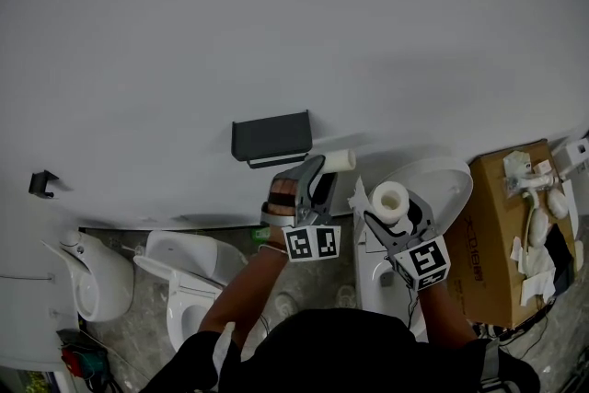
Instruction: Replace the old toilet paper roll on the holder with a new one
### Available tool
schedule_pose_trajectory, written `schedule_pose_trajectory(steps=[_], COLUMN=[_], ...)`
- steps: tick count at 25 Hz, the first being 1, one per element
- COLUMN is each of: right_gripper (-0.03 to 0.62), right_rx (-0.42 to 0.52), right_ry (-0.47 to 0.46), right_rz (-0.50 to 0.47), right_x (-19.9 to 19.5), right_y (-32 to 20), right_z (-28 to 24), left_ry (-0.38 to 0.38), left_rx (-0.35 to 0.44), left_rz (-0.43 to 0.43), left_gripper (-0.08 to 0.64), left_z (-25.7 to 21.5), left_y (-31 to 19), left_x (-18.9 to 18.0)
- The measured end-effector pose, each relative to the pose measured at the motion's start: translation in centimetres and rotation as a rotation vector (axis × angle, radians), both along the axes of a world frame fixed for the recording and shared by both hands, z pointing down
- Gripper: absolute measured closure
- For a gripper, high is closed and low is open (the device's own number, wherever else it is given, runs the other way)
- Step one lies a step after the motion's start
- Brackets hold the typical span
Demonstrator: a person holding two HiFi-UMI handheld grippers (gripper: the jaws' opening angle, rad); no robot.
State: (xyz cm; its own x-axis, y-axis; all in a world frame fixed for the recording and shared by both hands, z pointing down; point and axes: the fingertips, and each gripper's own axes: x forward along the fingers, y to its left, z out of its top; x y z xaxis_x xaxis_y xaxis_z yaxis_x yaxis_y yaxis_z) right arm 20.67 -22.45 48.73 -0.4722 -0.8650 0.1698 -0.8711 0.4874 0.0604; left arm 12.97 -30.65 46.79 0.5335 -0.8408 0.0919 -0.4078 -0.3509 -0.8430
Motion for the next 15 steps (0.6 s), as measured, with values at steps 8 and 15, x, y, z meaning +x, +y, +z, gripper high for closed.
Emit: schedule_pose_trajectory(steps=[8, 15], right_gripper=[0.282, 0.282], right_rx=[0.02, 0.029], right_ry=[0.017, -0.008], right_rz=[-0.006, -0.018], right_x=[-0.9, -2.9], right_y=[-0.4, -0.9], right_z=[-0.8, -1.7], left_ry=[0.306, 0.546], left_rx=[-0.104, -0.209], left_rz=[-0.043, -0.083], left_gripper=[0.394, 0.394], left_z=[-2.3, -2.9], left_y=[1.7, 3.1], left_x=[-3.5, -8.4])
